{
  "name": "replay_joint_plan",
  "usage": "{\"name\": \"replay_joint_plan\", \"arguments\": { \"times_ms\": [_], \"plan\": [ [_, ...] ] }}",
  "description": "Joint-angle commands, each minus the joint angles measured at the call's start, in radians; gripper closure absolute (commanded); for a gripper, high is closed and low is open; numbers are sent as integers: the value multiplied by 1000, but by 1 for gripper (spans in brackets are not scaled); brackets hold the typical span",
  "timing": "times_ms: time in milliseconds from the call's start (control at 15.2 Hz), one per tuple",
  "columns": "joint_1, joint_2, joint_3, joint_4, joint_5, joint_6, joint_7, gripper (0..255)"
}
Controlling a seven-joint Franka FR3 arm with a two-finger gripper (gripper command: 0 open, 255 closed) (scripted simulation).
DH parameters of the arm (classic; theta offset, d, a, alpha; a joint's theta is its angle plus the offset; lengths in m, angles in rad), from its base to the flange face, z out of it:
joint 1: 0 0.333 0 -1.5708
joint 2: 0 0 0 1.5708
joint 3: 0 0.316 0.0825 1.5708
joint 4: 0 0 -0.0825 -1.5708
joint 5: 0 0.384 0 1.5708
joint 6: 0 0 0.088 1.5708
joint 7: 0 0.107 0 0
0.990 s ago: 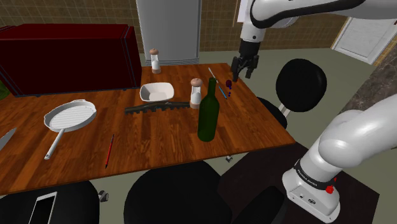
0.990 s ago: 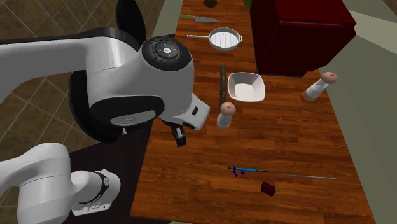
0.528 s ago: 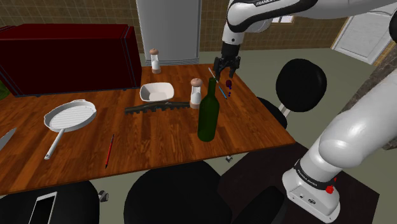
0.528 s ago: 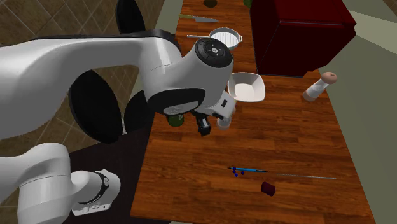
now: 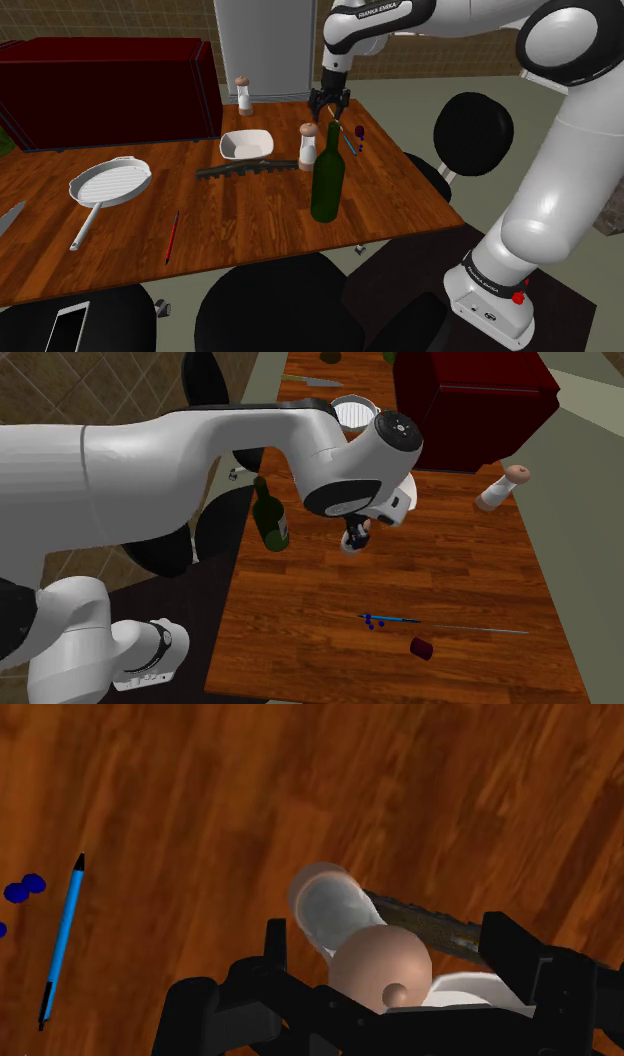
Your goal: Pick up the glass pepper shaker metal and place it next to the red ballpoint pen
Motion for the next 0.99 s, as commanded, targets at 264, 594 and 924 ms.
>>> {"name": "replay_joint_plan", "arguments": {
  "times_ms": [264,594,924],
  "plan": [
    [-1,252,4,303,20,-35,29,0],
    [3,272,7,278,23,11,27,0],
    [7,284,9,248,25,53,25,0]
  ]
}}
